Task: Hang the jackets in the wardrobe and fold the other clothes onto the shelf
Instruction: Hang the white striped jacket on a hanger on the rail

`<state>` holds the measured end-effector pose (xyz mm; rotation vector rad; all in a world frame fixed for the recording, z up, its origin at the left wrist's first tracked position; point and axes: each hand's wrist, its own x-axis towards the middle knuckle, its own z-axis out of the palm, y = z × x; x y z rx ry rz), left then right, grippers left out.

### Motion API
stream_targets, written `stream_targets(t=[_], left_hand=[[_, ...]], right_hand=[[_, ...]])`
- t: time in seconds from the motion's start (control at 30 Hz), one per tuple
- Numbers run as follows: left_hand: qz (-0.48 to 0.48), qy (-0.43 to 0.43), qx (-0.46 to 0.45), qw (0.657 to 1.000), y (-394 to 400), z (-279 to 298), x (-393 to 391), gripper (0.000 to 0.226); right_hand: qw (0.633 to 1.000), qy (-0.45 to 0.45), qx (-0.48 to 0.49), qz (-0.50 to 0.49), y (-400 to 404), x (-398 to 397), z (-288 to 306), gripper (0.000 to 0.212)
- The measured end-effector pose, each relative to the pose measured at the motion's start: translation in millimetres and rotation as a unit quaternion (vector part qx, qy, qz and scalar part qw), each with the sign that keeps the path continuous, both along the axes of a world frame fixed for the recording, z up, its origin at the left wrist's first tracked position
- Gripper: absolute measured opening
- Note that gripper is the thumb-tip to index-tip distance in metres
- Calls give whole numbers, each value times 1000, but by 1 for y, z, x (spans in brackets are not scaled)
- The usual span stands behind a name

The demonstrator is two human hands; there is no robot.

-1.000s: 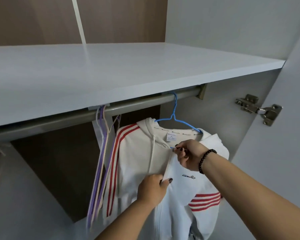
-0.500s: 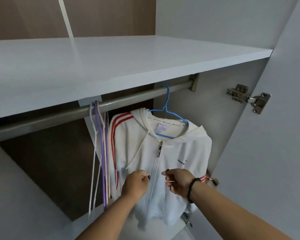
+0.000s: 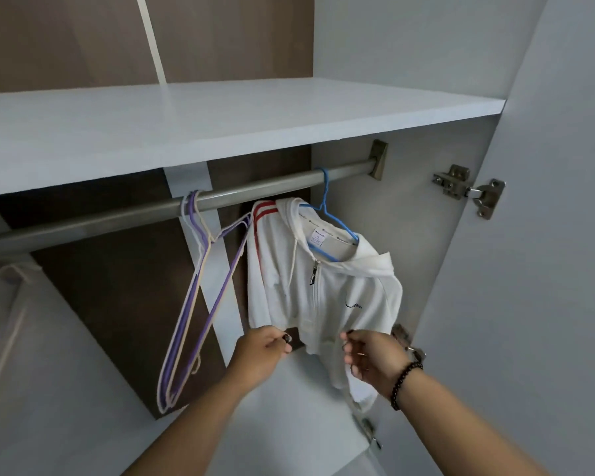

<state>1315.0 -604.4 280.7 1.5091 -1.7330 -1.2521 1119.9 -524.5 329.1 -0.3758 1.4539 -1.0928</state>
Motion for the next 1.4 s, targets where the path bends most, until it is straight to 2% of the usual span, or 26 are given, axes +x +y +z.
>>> stream_targets(t=[0.13,0.27,0.43,0.6,0.8,1.0,1.2,1.4], left_hand=[[22,27,-9,999,42,25,-6,21],[31,15,-21,999,100,42,-16,18],[20,22,-20,999,182,52,-35,13],[3,75,-7,997,261,57,-63,11],[-73,113,49,990,353,43,-96,16],[-155,132,108,973,423,23,-106,16],[-222,138,154,953,492,13,-142,18],[-287,137,173,932,548,15,-211,16]], right_hand=[[997,63,-36,25,32,-21,12,16],[989,114,-71,53,73,-42,19,8],[960,225,-118,114,143,-59,18,13],[962,190,-129,147,228,-68,12,17],[969,191,-131,90,345,-77,-9,24],[981,173,-85,-35,450,-70,-33,26],[971,204,-53,-115,547,-88,-41,26],[950,216,-39,-224,632,-138,-40,24]])
